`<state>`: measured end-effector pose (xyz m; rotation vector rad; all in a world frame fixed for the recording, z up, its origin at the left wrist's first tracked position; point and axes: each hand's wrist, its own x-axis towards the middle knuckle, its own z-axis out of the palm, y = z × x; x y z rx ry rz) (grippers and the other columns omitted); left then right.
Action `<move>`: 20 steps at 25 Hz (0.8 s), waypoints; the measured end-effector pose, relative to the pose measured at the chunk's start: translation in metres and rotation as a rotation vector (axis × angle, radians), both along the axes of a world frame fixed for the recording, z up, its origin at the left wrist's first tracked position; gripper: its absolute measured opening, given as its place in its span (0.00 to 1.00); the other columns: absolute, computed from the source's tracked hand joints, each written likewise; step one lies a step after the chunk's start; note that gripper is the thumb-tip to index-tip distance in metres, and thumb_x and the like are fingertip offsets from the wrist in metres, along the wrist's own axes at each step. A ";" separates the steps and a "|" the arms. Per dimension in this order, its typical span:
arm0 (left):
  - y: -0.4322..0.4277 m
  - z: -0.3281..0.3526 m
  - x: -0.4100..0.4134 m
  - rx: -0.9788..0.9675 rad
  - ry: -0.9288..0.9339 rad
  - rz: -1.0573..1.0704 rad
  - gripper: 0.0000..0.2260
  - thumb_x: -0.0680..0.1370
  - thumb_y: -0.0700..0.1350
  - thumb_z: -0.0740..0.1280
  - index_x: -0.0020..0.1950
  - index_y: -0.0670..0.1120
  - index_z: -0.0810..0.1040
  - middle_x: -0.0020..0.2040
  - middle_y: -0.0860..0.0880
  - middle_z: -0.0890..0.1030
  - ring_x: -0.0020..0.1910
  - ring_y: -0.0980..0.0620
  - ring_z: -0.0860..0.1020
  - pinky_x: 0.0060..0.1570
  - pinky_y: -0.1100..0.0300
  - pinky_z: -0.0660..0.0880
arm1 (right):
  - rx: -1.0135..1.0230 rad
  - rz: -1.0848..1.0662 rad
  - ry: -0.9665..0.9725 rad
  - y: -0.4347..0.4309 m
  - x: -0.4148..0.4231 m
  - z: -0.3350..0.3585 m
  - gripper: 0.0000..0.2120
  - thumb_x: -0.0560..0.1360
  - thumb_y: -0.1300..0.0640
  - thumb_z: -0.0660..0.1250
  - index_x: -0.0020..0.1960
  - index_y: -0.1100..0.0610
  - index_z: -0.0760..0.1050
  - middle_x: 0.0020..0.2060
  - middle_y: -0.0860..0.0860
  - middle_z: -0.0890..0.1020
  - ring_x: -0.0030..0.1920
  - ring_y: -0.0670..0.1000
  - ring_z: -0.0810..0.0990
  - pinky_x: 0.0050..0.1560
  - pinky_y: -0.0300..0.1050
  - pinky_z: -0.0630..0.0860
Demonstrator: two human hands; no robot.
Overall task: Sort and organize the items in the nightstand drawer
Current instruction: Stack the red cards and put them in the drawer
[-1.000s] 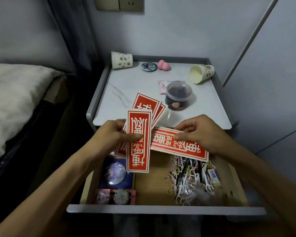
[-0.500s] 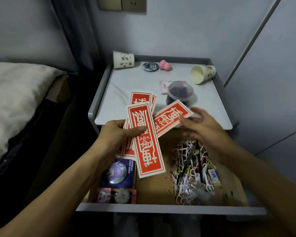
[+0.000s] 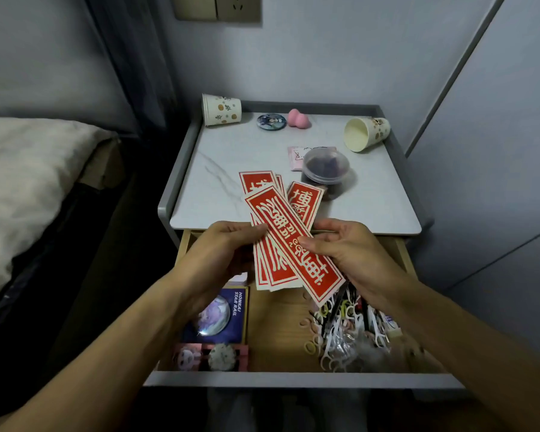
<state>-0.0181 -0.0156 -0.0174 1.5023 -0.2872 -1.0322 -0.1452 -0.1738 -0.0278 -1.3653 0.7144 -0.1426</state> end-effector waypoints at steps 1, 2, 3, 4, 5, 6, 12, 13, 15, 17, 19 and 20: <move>0.000 -0.001 0.001 -0.001 -0.018 0.023 0.12 0.80 0.45 0.66 0.54 0.38 0.82 0.49 0.41 0.85 0.48 0.43 0.85 0.53 0.52 0.79 | -0.005 0.007 -0.007 0.001 0.000 0.001 0.18 0.74 0.59 0.73 0.62 0.59 0.75 0.47 0.56 0.86 0.47 0.57 0.86 0.54 0.56 0.81; 0.000 -0.002 0.001 0.003 -0.040 0.056 0.11 0.79 0.45 0.67 0.53 0.37 0.83 0.48 0.41 0.85 0.46 0.43 0.85 0.51 0.52 0.80 | 0.002 0.021 -0.013 0.002 0.000 0.001 0.17 0.75 0.58 0.72 0.62 0.59 0.76 0.47 0.56 0.86 0.48 0.57 0.86 0.53 0.55 0.81; -0.001 -0.003 0.000 0.012 -0.064 0.085 0.10 0.78 0.44 0.69 0.51 0.38 0.83 0.47 0.41 0.86 0.45 0.43 0.85 0.49 0.53 0.81 | 0.015 0.046 -0.016 0.005 0.000 0.001 0.16 0.75 0.58 0.71 0.62 0.58 0.76 0.48 0.56 0.86 0.48 0.56 0.86 0.53 0.53 0.82; -0.001 -0.004 -0.002 0.022 -0.090 0.103 0.10 0.76 0.45 0.71 0.50 0.38 0.83 0.46 0.41 0.86 0.43 0.44 0.85 0.47 0.53 0.81 | 0.023 0.081 -0.015 0.008 0.000 0.002 0.15 0.76 0.57 0.70 0.61 0.58 0.76 0.48 0.55 0.86 0.48 0.56 0.86 0.53 0.52 0.82; -0.001 -0.004 -0.004 0.032 -0.112 0.117 0.10 0.74 0.45 0.73 0.50 0.39 0.83 0.45 0.42 0.86 0.42 0.44 0.85 0.45 0.54 0.81 | 0.023 0.116 -0.010 0.010 0.000 0.003 0.14 0.76 0.56 0.70 0.61 0.57 0.77 0.48 0.55 0.86 0.49 0.55 0.86 0.52 0.51 0.82; -0.001 -0.003 -0.006 0.040 -0.132 0.131 0.11 0.73 0.45 0.74 0.51 0.40 0.82 0.44 0.44 0.86 0.41 0.45 0.86 0.44 0.55 0.82 | 0.020 0.140 -0.005 0.012 0.001 0.003 0.14 0.76 0.56 0.69 0.60 0.57 0.77 0.49 0.54 0.86 0.49 0.55 0.86 0.53 0.51 0.82; -0.001 -0.002 -0.016 0.060 -0.397 0.100 0.17 0.74 0.48 0.73 0.58 0.47 0.73 0.48 0.49 0.85 0.39 0.51 0.85 0.41 0.55 0.83 | 0.080 0.146 0.007 0.014 0.000 0.000 0.12 0.77 0.57 0.69 0.59 0.58 0.78 0.49 0.55 0.86 0.50 0.56 0.86 0.52 0.51 0.81; -0.002 -0.004 -0.016 0.069 -0.419 0.055 0.18 0.74 0.49 0.72 0.60 0.50 0.71 0.50 0.50 0.84 0.41 0.52 0.85 0.44 0.54 0.83 | 0.089 0.146 0.002 0.014 0.000 -0.001 0.12 0.77 0.57 0.69 0.59 0.58 0.78 0.49 0.56 0.86 0.49 0.56 0.86 0.52 0.51 0.81; -0.002 -0.006 -0.014 0.069 -0.411 -0.075 0.15 0.76 0.49 0.70 0.61 0.50 0.73 0.51 0.52 0.84 0.44 0.53 0.85 0.50 0.51 0.82 | 0.044 0.165 -0.003 0.014 0.000 -0.001 0.12 0.77 0.57 0.68 0.59 0.57 0.78 0.49 0.55 0.86 0.49 0.56 0.86 0.51 0.51 0.82; -0.002 -0.004 -0.012 0.072 -0.393 -0.175 0.10 0.77 0.49 0.68 0.58 0.51 0.76 0.48 0.54 0.85 0.45 0.54 0.85 0.51 0.55 0.81 | -0.062 0.220 0.015 0.013 0.000 0.002 0.11 0.78 0.56 0.67 0.60 0.55 0.78 0.48 0.53 0.86 0.47 0.54 0.86 0.50 0.49 0.82; -0.001 -0.002 -0.010 0.071 -0.384 -0.206 0.11 0.75 0.47 0.71 0.56 0.52 0.76 0.47 0.54 0.85 0.44 0.55 0.85 0.47 0.61 0.81 | -0.115 0.266 0.031 0.013 0.000 0.005 0.11 0.79 0.55 0.66 0.60 0.54 0.78 0.48 0.51 0.86 0.47 0.53 0.86 0.49 0.48 0.82; 0.000 -0.001 -0.010 0.077 -0.375 -0.218 0.13 0.74 0.45 0.73 0.56 0.52 0.76 0.47 0.54 0.85 0.44 0.55 0.85 0.45 0.63 0.81 | -0.126 0.266 0.039 0.013 -0.001 0.007 0.11 0.78 0.55 0.67 0.60 0.54 0.78 0.48 0.51 0.86 0.47 0.53 0.86 0.49 0.48 0.82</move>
